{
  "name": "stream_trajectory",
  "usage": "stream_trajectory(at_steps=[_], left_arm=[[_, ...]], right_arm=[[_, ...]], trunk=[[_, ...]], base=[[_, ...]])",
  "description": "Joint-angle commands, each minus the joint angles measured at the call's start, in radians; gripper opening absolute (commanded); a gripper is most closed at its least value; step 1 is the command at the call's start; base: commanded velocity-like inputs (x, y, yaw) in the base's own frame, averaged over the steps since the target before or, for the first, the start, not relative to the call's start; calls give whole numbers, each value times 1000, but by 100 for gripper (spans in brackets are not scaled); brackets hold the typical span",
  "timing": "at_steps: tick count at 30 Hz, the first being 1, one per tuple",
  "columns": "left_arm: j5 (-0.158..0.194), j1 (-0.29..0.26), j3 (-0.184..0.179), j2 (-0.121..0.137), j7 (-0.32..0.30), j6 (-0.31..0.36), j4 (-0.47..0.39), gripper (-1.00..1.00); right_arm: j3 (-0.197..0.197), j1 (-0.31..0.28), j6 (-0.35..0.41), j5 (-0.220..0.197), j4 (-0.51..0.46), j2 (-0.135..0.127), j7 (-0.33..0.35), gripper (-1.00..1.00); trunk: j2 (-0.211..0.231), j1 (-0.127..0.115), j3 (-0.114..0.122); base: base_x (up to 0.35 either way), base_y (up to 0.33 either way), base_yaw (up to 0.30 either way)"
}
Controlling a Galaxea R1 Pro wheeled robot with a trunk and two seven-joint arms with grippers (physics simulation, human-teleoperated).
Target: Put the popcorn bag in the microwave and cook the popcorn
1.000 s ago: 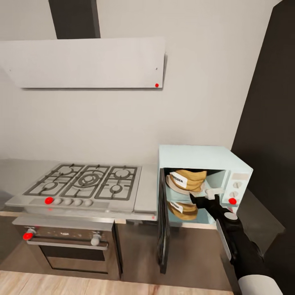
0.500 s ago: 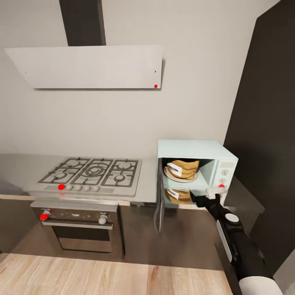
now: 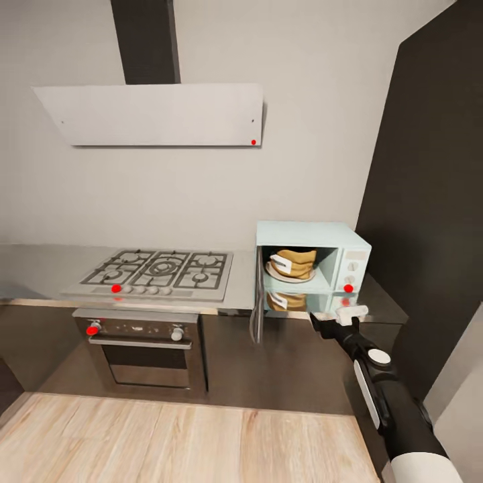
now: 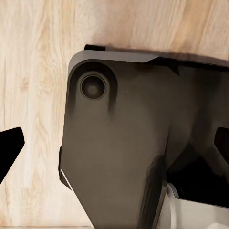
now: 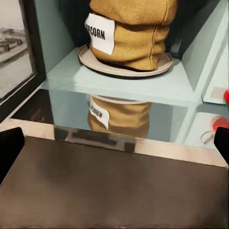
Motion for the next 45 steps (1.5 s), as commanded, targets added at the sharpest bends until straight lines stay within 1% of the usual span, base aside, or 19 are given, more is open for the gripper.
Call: stream_trajectory(at_steps=[1,6,8,16,18,20,22,23,24,25,26,28,29,31,33,37,40,42,45], left_arm=[[0,-1,5,0,1,-3,1,100],[0,-1,5,0,1,-3,1,100],[0,-1,7,1,1,-3,1,100],[1,-4,8,-4,2,-2,-4,100],[1,-9,8,-2,2,-7,-7,100],[0,-37,8,9,2,-11,-14,100],[-2,-98,5,10,-4,-14,-89,100],[-1,-117,3,9,-8,-16,-164,100],[0,-123,2,6,-8,-16,-231,100],[1,-127,3,7,-9,-16,-391,100],[1,-129,6,8,-8,-12,-501,100],[4,-134,12,11,-8,-6,-616,100],[5,-150,16,12,-9,-3,-690,100],[4,-225,17,10,-12,-1,-734,100],[2,-306,12,2,-14,0,-745,100],[3,-381,10,-4,-14,0,-749,100],[2,-437,11,-3,-14,0,-749,100],[2,-523,9,-4,-13,1,-749,100],[2,-586,9,-5,-15,1,-748,100]], right_arm=[[-2,0,4,10,-2,0,8,100],[-2,1,4,10,-5,0,10,100],[-4,5,7,10,-47,-2,23,100],[-11,123,7,10,-123,-7,43,100],[-12,181,2,14,-116,-7,42,100],[-12,264,-54,17,-44,-7,37,100],[-14,305,-213,14,182,-7,30,100],[-15,309,-271,14,308,-6,29,100],[-16,310,-300,15,380,-6,28,100],[-15,311,-336,17,473,-6,27,100],[-14,312,-350,18,517,-7,26,100],[-14,312,-363,18,570,-10,26,100],[-13,313,-372,19,600,-15,26,100],[-13,314,-377,18,620,-19,26,100],[-12,318,-379,19,629,-24,26,100],[-10,327,-379,17,642,-44,26,100],[-9,326,-379,19,682,-47,25,100],[-8,326,-379,20,693,-47,14,100],[-4,326,-379,21,695,-45,-7,100]], trunk=[[-1,0,-2],[-1,0,-2],[-1,0,-2],[-1,0,-2],[-1,0,-2],[-1,0,-2],[-1,0,-2],[-1,0,-2],[-1,0,-2],[-1,0,-2],[-1,0,-2],[-1,0,-2],[-1,0,-2],[-1,0,-2],[-1,0,-2],[-1,0,-2],[-1,0,-2],[-1,0,-2],[-1,0,-2]], base=[[-339,0,0],[-339,0,0],[-339,0,0],[-220,0,0],[-15,0,0],[-4,0,0],[-1,0,0],[0,0,0],[0,0,0],[0,0,0],[0,0,0],[0,0,0],[0,0,0],[0,0,0],[0,0,0],[0,0,0],[0,0,0],[0,0,0],[0,0,0]])
